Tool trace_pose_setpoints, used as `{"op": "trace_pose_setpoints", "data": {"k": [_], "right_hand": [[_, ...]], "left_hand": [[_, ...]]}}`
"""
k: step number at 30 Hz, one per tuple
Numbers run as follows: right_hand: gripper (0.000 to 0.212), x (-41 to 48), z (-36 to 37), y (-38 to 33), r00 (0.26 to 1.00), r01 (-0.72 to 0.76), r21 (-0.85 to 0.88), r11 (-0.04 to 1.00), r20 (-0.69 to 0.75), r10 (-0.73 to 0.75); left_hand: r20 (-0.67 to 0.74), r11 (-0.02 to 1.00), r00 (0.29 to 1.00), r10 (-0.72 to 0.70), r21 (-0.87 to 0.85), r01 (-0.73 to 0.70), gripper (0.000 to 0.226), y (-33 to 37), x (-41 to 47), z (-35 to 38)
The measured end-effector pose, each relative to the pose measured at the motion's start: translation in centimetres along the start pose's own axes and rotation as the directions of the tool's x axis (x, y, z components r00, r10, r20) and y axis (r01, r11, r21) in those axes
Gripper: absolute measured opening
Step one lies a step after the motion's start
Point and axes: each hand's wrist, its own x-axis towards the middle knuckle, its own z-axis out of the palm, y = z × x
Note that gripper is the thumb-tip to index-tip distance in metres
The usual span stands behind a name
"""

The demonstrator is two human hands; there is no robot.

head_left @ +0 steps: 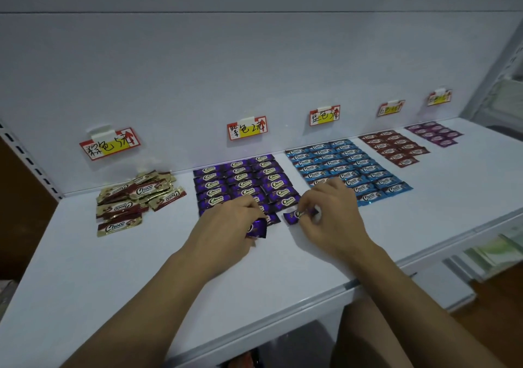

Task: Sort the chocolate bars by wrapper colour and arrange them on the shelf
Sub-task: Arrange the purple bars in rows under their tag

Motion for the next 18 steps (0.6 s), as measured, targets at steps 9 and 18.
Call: {"op": "trace_pose_setpoints", "data": {"k": [9, 18], "right_hand": [[0.012, -0.08, 0.34, -0.19, 0.996, 0.031, -0.029, 0.999, 0.09, -0.028], [0.01, 0.1, 0.78, 0.07, 0.994, 0.07, 0.001, 0.998, 0.078, -0.07]], "left_hand": [[0.007, 1.0, 1.0, 0.006, 0.016, -0.006, 0.042, 0.02, 0.15, 0.27], [0.016, 1.0, 1.0, -0.003, 0.031, 0.003, 0.042, 0.04, 0.23, 0.26]]}}
